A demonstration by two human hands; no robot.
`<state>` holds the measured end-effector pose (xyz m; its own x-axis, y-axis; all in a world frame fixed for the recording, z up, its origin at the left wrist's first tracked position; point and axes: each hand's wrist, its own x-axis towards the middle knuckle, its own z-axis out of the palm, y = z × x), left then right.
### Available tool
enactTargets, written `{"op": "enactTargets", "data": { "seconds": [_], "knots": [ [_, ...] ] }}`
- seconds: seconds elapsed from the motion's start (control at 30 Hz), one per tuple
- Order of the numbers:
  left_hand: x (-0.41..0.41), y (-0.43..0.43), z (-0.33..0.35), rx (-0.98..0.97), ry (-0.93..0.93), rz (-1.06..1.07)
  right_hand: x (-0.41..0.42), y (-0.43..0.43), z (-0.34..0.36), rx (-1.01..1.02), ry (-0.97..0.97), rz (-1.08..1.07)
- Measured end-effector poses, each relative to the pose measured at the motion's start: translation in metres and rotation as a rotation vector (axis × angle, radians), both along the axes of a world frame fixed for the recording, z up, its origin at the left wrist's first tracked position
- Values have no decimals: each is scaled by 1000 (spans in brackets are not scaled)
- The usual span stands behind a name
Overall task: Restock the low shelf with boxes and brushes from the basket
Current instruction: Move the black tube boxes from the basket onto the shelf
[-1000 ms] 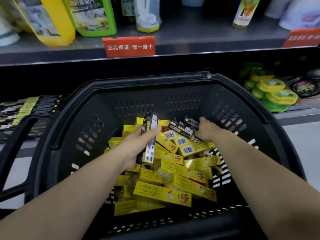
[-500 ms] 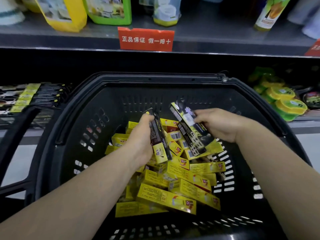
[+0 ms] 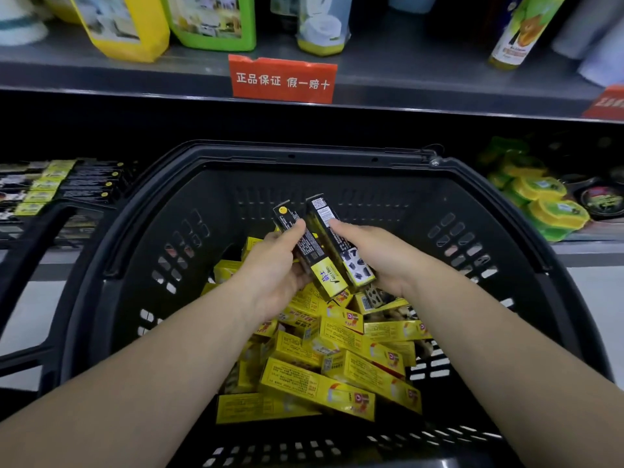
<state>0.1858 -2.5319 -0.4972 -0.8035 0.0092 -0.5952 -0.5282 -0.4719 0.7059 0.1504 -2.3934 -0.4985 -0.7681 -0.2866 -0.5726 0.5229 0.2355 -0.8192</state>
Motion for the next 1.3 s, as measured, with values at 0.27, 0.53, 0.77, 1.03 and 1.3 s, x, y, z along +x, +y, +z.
{"op": "enactTargets", "data": {
  "seconds": [0.27, 0.53, 0.77, 1.03, 1.3],
  "knots": [
    [0, -2, 0, -51, 50, -38, -3, 7, 3, -71, 86, -15],
    [-4, -6, 3, -61, 34, -16, -8, 19, 9, -189, -48, -164],
    [-1, -2, 5, -51, 4, -47, 0, 5, 7, -268, -97, -122],
    [2, 2, 11, -5, 38, -68, 4, -14, 2, 15, 116, -12],
    [-1, -5, 13, -113, 2, -51, -21, 63, -38, 806, 294, 77]
  ]
}}
